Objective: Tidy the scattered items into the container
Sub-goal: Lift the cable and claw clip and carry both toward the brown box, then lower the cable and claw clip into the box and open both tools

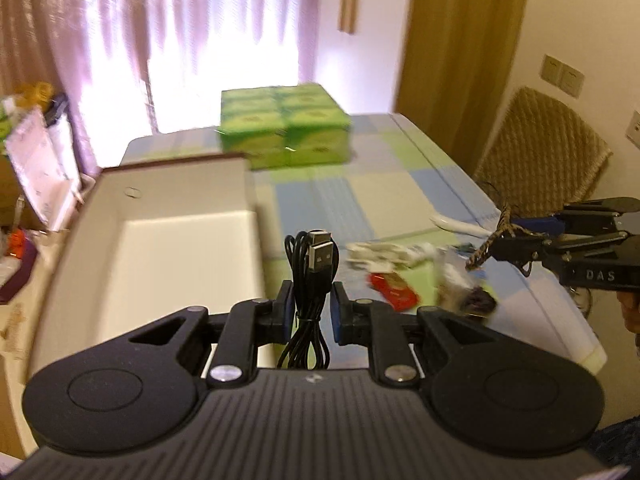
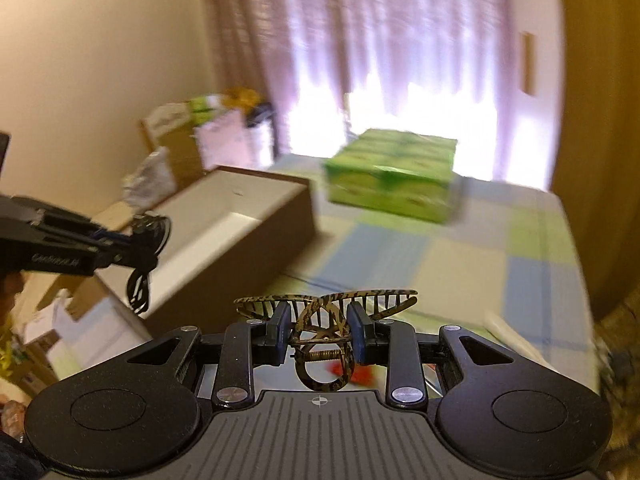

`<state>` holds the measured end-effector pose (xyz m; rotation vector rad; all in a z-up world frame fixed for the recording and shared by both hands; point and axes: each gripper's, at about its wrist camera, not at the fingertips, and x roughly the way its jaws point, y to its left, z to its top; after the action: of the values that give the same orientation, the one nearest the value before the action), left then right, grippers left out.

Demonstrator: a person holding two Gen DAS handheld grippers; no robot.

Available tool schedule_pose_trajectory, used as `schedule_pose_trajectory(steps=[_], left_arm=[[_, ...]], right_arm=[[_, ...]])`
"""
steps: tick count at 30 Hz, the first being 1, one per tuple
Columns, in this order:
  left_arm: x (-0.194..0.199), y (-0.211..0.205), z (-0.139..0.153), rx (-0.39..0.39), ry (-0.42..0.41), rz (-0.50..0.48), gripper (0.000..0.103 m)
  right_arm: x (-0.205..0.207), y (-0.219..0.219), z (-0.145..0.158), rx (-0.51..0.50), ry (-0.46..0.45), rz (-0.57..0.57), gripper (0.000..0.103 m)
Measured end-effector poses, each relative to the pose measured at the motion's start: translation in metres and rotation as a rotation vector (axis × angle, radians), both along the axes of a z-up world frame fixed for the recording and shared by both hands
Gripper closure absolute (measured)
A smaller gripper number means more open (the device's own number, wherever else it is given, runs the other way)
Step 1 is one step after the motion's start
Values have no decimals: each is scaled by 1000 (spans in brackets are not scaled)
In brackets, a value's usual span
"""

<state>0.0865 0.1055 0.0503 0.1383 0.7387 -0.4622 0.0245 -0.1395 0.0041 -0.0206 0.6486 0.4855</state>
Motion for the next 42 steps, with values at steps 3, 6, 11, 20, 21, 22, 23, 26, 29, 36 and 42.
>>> schedule_pose_trajectory(steps=[3, 6, 11, 20, 21, 22, 23, 26, 29, 36, 42], left_arm=[[10, 33, 8, -2, -13, 43, 89], [25, 62, 9, 2, -9, 82, 89], [57, 99, -5, 3, 52, 105, 89], [98, 135, -47, 3, 210, 105, 89], [101, 136, -52, 9, 228, 100, 89], [104, 137, -58, 15, 249, 93, 89], [107, 138, -63, 20, 272, 88, 88], [115, 138, -78, 40, 341, 68, 89], [125, 137, -91, 67, 394, 49, 89], [135, 130, -112, 102, 463, 15, 88], [144, 128, -125, 125, 496, 12, 88]], right_arm=[[10, 36, 6, 4, -34, 75, 70], [22, 70, 7, 4, -66, 144, 70], [54, 127, -5, -26, -86, 252, 70], [96, 215, -49, -188, -69, 478, 70], [102, 221, -57, -206, -55, 501, 70], [107, 226, -64, -224, -36, 526, 70], [112, 231, -72, -242, -12, 550, 70], [125, 243, -95, -287, 52, 631, 70], [136, 252, -115, -338, 108, 698, 70], [168, 269, -149, -399, 250, 731, 70], [179, 279, -166, -452, 302, 733, 70]])
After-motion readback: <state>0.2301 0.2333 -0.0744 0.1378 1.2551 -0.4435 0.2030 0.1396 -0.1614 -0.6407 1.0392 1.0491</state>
